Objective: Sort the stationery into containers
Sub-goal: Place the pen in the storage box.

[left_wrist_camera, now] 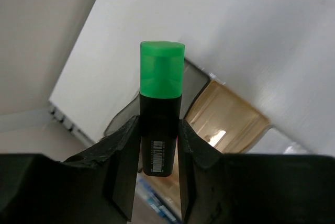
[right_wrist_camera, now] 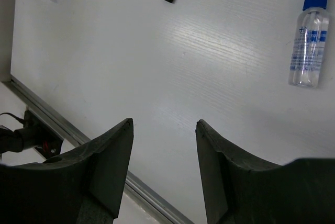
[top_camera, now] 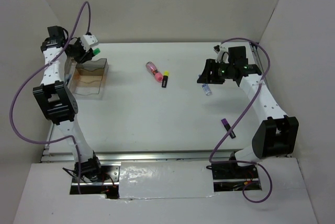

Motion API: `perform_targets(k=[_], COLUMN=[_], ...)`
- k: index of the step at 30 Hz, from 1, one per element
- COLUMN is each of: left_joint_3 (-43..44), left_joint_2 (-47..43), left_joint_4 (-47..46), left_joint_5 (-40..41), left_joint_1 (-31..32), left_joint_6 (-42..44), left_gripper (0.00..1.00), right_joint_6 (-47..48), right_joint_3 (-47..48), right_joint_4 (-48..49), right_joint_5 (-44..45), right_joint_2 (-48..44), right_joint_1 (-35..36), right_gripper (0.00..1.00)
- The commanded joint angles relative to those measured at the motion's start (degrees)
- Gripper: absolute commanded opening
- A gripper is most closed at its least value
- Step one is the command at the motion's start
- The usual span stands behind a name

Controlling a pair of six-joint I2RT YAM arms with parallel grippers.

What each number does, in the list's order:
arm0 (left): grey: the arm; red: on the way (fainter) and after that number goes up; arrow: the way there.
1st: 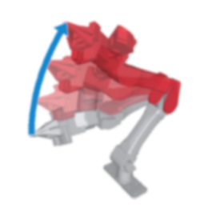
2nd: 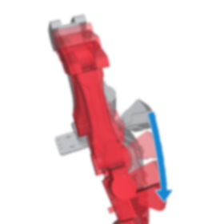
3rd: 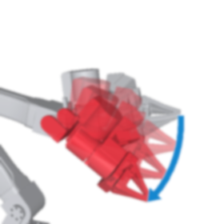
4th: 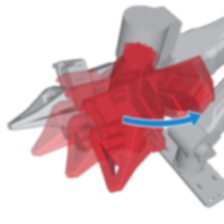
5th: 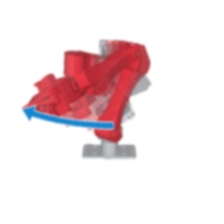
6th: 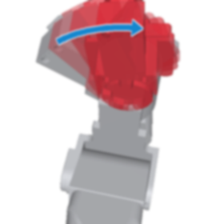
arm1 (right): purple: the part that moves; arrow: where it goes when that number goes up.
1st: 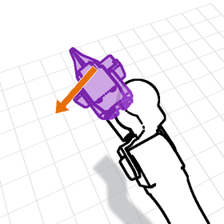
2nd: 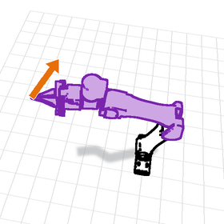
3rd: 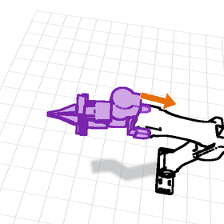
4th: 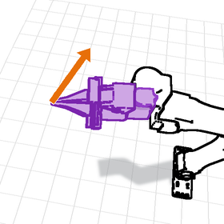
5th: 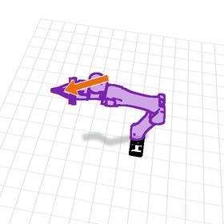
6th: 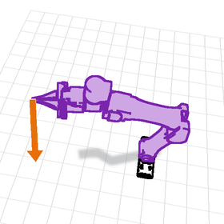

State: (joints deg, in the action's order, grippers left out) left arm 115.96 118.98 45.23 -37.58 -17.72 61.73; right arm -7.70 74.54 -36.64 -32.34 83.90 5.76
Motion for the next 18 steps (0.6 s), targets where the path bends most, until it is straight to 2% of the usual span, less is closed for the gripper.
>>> perform_targets(k=[1,3,8,11,18], left_joint_3=[1.4,3.6,11.8,11.7,9.7], left_joint_2=[1.2,3.8,10.0,11.3,12.3], left_joint_4=[-3.5,-0.4,2.8,2.9,2.3], left_joint_5=[2.0,3.2,6.7,8.8,10.2], left_joint_1=[0.0,-0.3,0.2,0.9,2.1], left_joint_6=[10.3,16.8,23.6,27.4,29.3], left_gripper=[0.00,0.00,0.00,0.00,0.02], right_joint_6=[0.8,0.8,0.9,1.1,1.5], right_joint_3=[-0.3,-0.3,-0.5,-0.5,0.5], right_joint_4=[1.1,1.2,1.1,1.0,0.4], right_joint_5=[-0.5,-0.3,0.7,0.8,1.0], right_joint_2=[-1.4,-1.1,-0.9,-0.4,1.4], right_joint_1=[0.9,1.0,1.4,1.5,2.4], right_gripper=[0.58,0.58,0.58,0.59,0.59])
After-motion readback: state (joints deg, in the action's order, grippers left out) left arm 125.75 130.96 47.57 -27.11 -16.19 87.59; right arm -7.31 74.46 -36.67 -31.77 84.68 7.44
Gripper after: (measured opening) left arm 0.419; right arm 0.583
